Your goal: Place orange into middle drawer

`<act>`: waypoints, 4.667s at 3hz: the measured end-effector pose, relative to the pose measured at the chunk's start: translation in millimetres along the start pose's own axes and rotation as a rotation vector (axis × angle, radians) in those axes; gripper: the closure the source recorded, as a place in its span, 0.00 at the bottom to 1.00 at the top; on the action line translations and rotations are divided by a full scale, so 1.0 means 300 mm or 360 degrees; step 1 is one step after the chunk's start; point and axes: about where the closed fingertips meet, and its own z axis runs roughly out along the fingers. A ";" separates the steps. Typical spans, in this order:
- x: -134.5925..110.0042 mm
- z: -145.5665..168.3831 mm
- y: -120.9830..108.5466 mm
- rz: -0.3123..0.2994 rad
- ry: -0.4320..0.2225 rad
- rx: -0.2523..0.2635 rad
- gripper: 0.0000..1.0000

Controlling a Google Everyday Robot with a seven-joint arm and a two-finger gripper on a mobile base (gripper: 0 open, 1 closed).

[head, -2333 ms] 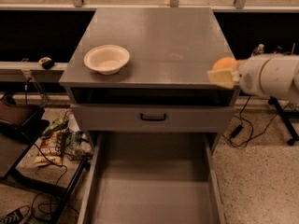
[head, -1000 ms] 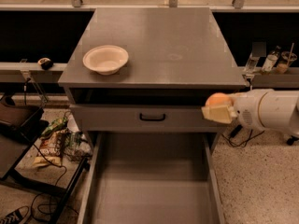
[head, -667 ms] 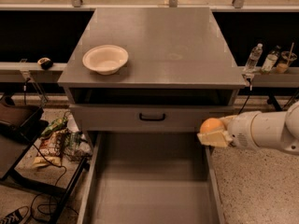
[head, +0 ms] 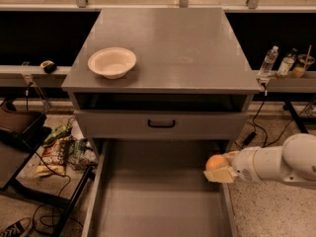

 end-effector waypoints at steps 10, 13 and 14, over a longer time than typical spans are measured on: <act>0.396 0.929 0.245 0.0195 0.0213 -0.0411 0.73; 0.396 0.929 0.246 0.0195 0.0213 -0.0411 0.04; 0.396 0.930 0.246 0.0195 0.0213 -0.0413 0.00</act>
Offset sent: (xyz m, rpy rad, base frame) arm 0.0011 0.0094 -0.0332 0.0041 0.0276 0.0139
